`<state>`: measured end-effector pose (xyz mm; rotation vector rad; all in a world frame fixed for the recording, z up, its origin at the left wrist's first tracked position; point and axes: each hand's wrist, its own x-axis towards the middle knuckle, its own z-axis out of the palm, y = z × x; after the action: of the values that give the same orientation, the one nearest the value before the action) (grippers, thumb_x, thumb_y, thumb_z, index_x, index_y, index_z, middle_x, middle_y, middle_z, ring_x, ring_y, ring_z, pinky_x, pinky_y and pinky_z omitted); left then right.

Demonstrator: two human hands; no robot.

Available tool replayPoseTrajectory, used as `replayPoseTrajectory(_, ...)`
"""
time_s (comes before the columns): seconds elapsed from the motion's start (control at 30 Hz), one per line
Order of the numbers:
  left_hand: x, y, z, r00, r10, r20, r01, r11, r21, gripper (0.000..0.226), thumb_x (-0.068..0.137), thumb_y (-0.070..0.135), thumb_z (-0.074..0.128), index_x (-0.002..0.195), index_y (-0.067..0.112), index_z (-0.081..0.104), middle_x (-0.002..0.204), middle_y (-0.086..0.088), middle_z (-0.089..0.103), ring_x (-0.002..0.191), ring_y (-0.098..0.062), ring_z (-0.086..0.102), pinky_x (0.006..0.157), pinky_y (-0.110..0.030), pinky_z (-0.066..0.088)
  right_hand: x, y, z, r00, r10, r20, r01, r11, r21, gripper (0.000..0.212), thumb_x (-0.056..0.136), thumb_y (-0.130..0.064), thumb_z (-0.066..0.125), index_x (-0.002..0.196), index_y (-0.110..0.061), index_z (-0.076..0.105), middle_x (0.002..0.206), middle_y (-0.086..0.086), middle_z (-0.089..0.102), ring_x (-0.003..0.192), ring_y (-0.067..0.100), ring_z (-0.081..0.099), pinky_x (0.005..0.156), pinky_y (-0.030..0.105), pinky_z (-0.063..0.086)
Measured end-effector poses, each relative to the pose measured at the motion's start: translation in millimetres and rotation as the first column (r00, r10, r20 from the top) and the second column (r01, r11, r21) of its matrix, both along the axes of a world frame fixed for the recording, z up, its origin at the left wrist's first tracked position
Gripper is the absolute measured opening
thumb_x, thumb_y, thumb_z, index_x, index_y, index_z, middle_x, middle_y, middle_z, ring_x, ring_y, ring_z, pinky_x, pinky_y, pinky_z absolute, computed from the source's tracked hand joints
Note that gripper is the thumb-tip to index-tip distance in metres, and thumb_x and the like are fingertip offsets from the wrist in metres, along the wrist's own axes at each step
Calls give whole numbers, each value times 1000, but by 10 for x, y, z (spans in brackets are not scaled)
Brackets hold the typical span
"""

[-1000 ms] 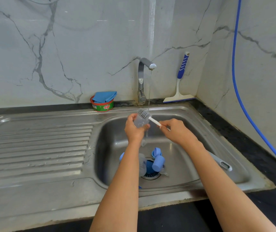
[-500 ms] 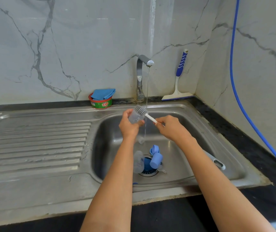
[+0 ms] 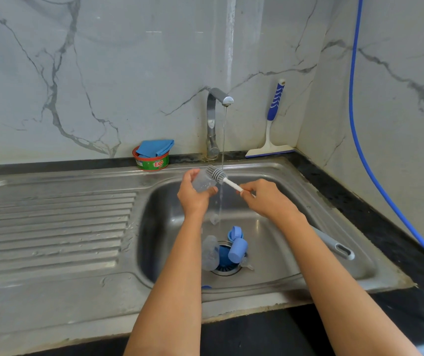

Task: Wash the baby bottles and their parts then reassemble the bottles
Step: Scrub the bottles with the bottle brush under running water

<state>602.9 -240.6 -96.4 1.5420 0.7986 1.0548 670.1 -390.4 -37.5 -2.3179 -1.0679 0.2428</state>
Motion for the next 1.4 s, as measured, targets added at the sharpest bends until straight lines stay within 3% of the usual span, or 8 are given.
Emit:
replayPoseTrajectory(0.17, 42, -54, 36, 988, -143, 58, 147, 987, -70, 55, 71, 13, 82, 113, 29, 50, 110, 8, 55, 98, -13, 56, 83, -35, 54, 40, -2, -32, 987, -134, 90, 128, 989, 70, 28, 99, -22, 42, 115, -18, 64, 79, 6, 61, 65, 19, 54, 60, 33, 48)
replayPoseTrajectory(0.33, 50, -43, 74, 942, -175, 285, 288, 859, -425, 43, 91, 27, 64, 125, 28, 37, 126, -5, 48, 105, -25, 56, 82, -56, 55, -20, 37, -50, 998, -46, -38, 51, 988, 147, 28, 100, -20, 44, 121, -17, 64, 84, 1, 57, 63, 7, 48, 52, 18, 37)
replayPoseTrajectory(0.67, 47, -40, 133, 808, -158, 567, 542, 576, -612, 53, 99, 39, 46, 143, 14, 28, 134, -22, 41, 113, -43, 52, 76, -62, 53, -65, 59, -63, 998, -23, -55, 31, 990, 141, 30, 100, -18, 44, 124, -17, 62, 96, 4, 63, 74, 11, 56, 56, 13, 38)
replayPoseTrajectory(0.73, 51, 6, 139, 802, -54, 595, 520, 552, -652, 54, 100, 38, 45, 144, 14, 26, 136, -24, 38, 115, -44, 49, 81, -64, 50, -79, 41, -4, 998, 21, -60, -15, 996, 88, 29, 100, -18, 45, 123, -18, 63, 102, 7, 65, 82, 15, 60, 59, 14, 39)
replayPoseTrajectory(0.87, 45, 1, 180, 780, 66, 623, 508, 515, -691, 54, 101, 34, 42, 146, 14, 22, 143, -25, 33, 125, -47, 42, 90, -68, 43, 10, -20, 22, 997, -25, -76, 25, 1000, 3, 29, 98, -19, 46, 119, -21, 65, 88, 5, 62, 62, 11, 48, 54, 21, 39)
replayPoseTrajectory(1.07, 51, 18, 201, 797, 0, 603, 516, 518, -682, 59, 102, 38, 38, 151, 16, 13, 147, -25, 31, 128, -47, 39, 90, -74, 36, -30, 8, -31, 997, -49, -58, 50, 998, 27, 30, 100, -17, 43, 120, -15, 64, 102, 12, 66, 79, 21, 59, 73, 30, 49)
replayPoseTrajectory(1.27, 32, 82, 196, 822, 14, 569, 450, 596, -665, 60, 94, 54, 47, 137, 14, 36, 128, -22, 51, 107, -34, 57, 75, -48, 56, -106, 58, -36, 1000, 5, -31, -4, 1000, 30, 29, 100, -18, 43, 121, -16, 63, 95, 11, 65, 69, 15, 53, 61, 22, 46)
replayPoseTrajectory(1.4, 2, 3, 209, 870, -57, 490, 426, 588, -688, 53, 92, 33, 61, 135, 10, 40, 116, -18, 58, 94, -25, 61, 65, -34, 55, -101, 86, -67, 999, -32, -40, 35, 996, 80, 29, 100, -19, 44, 121, -17, 64, 93, 9, 65, 72, 17, 56, 66, 27, 50)
